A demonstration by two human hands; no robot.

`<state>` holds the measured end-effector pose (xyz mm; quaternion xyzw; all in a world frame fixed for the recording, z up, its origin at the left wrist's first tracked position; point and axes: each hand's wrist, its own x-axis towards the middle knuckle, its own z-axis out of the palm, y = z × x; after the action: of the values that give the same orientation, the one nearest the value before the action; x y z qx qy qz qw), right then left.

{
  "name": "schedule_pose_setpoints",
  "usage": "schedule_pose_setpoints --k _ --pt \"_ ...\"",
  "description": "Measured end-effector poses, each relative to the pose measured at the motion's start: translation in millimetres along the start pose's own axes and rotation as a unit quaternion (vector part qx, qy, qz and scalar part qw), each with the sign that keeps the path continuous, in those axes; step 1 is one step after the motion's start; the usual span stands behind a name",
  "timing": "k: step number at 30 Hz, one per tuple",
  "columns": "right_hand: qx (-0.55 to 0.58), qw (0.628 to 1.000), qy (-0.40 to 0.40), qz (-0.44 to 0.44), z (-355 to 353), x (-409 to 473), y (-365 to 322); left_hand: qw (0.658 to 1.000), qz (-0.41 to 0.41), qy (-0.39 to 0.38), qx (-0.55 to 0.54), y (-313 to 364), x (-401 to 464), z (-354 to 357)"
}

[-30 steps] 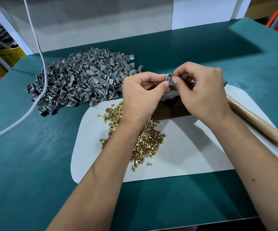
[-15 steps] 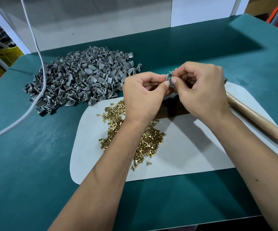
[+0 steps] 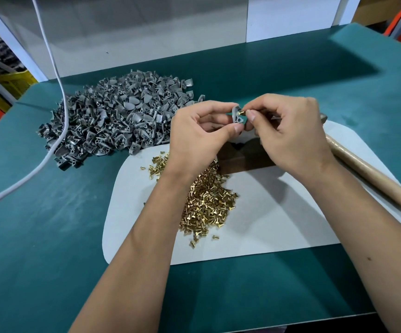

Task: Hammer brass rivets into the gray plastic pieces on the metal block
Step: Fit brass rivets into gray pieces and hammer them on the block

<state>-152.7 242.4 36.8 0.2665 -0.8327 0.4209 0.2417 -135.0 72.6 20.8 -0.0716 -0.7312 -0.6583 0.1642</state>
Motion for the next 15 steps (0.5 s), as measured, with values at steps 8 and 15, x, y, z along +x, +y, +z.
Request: schedule_pose_setpoints --k 8,15 --pt "-0.019 0.997 0.02 -0.071 -3.2 1.7 3.9 0.998 -0.012 -0.026 -0.058 -0.8 0.6 -2.5" --pt "-0.015 0.994 0.022 -0.102 -4.4 4.5 5.9 0.994 -0.033 -0.067 -0.08 2.5 1.1 -5.1"
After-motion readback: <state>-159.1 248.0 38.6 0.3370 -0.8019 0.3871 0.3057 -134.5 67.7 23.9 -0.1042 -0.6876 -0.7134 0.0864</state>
